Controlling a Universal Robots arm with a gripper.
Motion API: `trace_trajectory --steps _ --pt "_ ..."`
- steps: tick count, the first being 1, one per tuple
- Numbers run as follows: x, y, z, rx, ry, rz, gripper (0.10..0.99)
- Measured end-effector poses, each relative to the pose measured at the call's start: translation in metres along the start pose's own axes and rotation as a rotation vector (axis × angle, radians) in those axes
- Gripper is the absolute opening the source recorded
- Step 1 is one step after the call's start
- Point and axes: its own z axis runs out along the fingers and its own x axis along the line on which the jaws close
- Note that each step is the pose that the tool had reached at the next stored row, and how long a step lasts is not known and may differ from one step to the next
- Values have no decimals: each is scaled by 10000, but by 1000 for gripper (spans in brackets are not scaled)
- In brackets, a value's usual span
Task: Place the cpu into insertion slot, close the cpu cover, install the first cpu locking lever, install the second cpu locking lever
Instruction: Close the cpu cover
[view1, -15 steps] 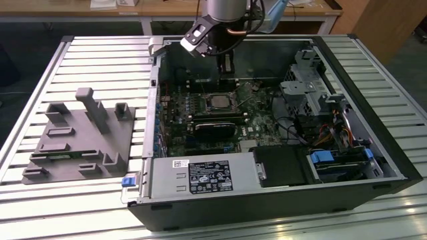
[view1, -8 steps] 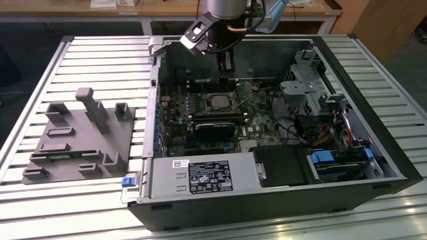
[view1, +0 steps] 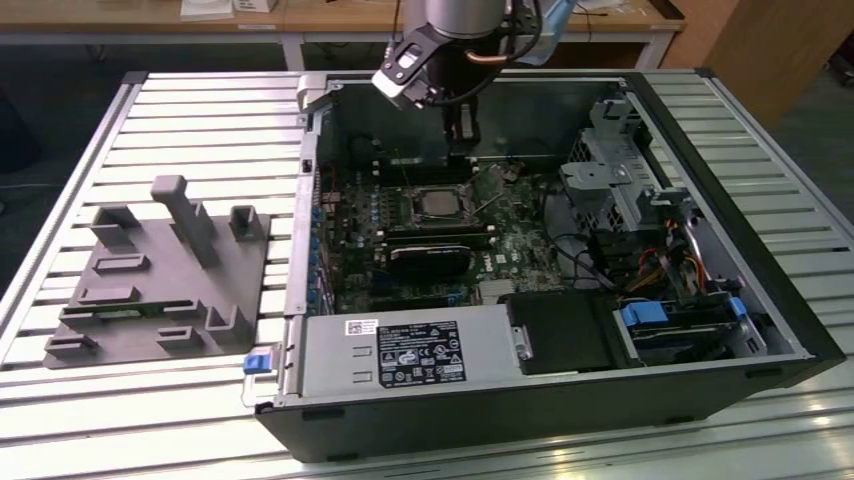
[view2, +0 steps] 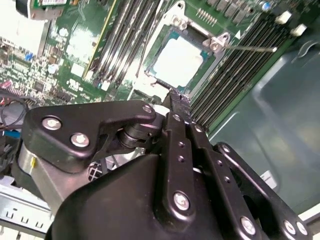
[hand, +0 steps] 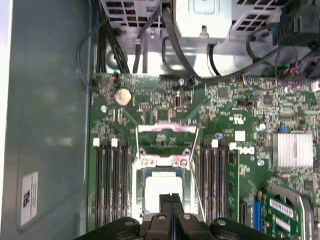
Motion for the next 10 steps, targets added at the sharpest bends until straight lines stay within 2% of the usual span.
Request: trace_trajectory --steps 10 --pt "3 222 11 0 1 0 106"
